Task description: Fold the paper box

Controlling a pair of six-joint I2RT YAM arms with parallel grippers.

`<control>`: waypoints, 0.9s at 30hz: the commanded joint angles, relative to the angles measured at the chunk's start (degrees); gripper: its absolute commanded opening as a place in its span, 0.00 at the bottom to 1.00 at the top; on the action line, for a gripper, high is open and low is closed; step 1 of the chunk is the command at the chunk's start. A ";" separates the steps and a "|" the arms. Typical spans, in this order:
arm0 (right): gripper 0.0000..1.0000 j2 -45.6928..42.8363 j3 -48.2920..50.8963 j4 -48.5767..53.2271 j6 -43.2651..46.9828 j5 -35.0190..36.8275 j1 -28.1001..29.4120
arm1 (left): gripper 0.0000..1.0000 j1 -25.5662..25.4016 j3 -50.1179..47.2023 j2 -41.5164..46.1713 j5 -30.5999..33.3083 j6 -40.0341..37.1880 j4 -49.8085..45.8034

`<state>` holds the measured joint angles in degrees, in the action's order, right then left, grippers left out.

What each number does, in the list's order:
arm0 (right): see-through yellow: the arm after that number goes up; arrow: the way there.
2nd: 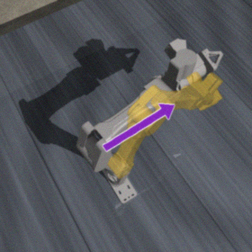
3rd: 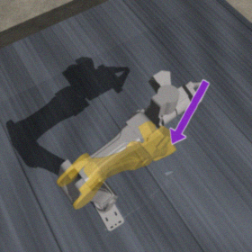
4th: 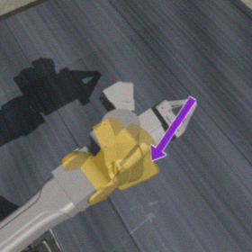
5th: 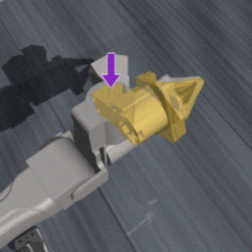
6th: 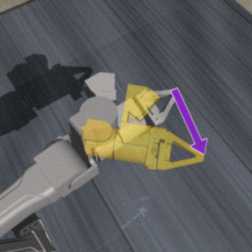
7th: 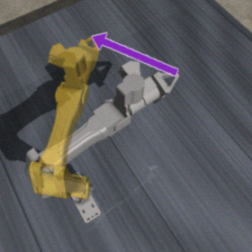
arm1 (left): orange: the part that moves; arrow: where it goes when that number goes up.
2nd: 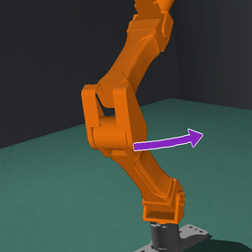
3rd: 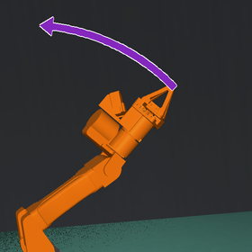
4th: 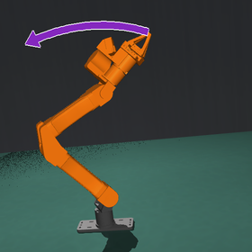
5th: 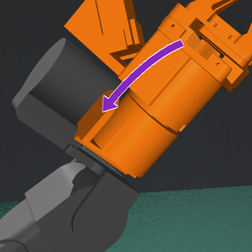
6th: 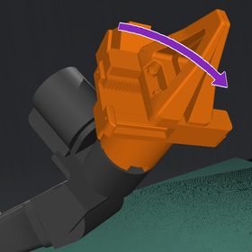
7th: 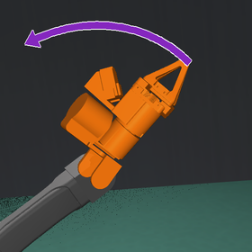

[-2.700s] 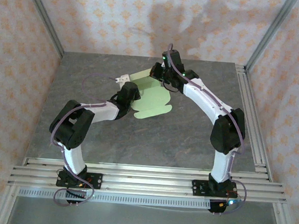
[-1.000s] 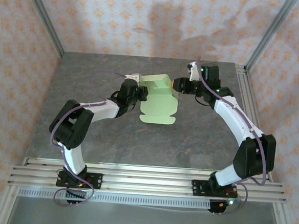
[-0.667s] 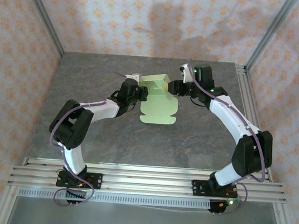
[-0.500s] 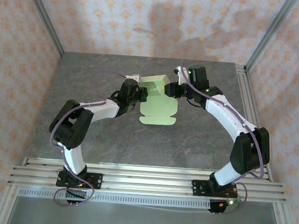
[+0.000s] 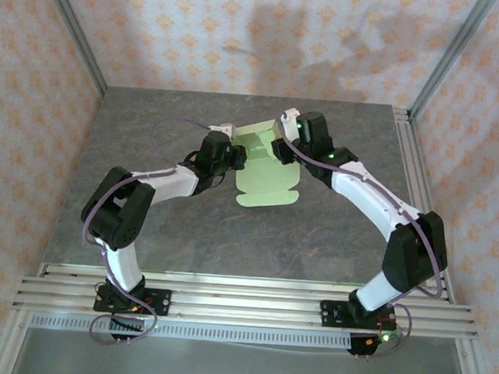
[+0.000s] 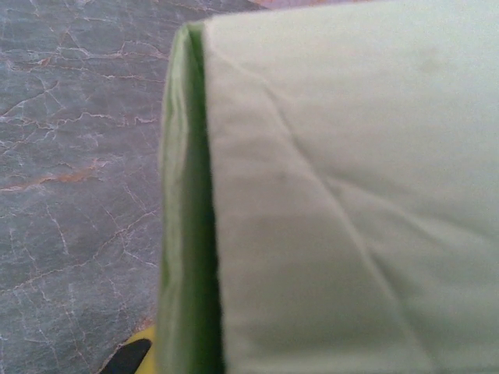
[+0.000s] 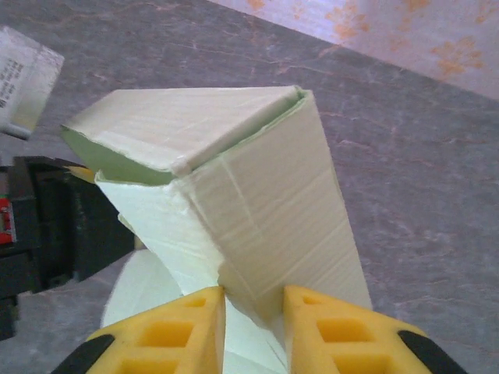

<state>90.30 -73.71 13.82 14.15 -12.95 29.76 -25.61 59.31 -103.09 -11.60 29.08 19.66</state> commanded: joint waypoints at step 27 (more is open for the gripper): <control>0.08 9.18 -2.33 -15.74 12.78 41.54 12.62 | 0.00 -0.49 1.51 3.20 -2.04 1.20 0.01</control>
<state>98.59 -74.61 0.91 25.87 26.09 41.58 -25.34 59.31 -102.37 -11.51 30.63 17.72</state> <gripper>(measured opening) 0.057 0.066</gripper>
